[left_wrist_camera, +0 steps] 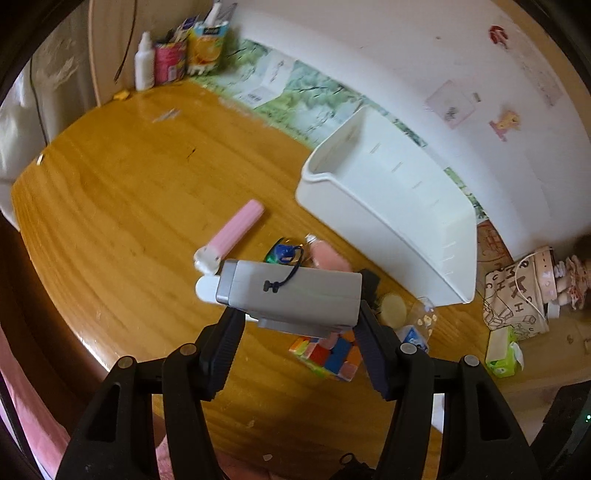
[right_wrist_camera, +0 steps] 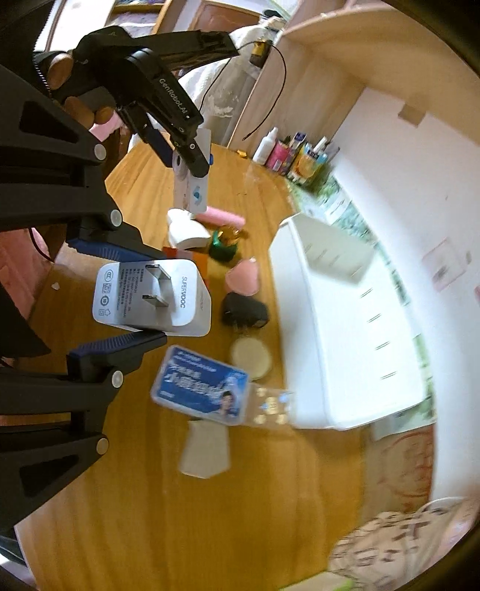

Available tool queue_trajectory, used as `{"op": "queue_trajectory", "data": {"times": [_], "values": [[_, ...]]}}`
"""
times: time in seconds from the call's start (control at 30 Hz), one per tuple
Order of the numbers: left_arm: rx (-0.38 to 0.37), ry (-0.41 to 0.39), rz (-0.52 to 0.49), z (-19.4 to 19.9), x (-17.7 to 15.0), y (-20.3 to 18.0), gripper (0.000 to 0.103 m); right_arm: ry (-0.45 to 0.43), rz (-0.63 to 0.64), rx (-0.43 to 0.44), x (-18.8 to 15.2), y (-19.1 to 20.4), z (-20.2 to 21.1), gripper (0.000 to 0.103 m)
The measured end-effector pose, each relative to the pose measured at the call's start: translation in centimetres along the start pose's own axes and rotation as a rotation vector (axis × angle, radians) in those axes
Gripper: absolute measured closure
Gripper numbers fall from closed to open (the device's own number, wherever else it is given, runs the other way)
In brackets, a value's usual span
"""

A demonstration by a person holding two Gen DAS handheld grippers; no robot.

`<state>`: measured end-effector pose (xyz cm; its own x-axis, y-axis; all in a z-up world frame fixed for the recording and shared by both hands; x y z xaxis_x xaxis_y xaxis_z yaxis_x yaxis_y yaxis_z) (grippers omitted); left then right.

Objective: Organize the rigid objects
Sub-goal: 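Lift the white toy and charger and carry both over the white bin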

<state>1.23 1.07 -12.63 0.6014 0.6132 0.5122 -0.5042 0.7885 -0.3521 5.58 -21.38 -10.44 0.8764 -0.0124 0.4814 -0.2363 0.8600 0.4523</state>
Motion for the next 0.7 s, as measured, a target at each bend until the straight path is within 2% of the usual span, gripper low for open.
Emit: {"op": "queue_trajectory", "data": {"times": [0.27, 0.47, 0.7], "values": [[-0.032, -0.07, -0.066, 0.8, 3.2, -2.7, 0.041, -0.147, 0.105, 0.001, 3.8, 1.3, 1.7, 0.067], [-0.059, -0.141, -0.151, 1.4, 5.8, -4.9, 0.041, -0.242, 0.163, -0.001, 6.6, 2.1, 2.3, 0.067], [-0.132, -0.203, -0.22, 1.2, 8.7, -7.5, 0.041, -0.346, 0.214, -0.007, 9.4, 2.7, 1.8, 0.067]]}}
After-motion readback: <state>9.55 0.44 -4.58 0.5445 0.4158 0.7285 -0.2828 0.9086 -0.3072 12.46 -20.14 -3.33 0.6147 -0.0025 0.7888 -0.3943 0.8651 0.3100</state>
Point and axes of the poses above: each gripper's, at about its wrist camera, not at the fingertips, and z roughly against the way its jaws point, y to its left, x to its top, the point moved 8 cm from there along -z, roughly the way its jaws point, and after that the axes turned 10 degrees about -y, right-handed, at the moved point
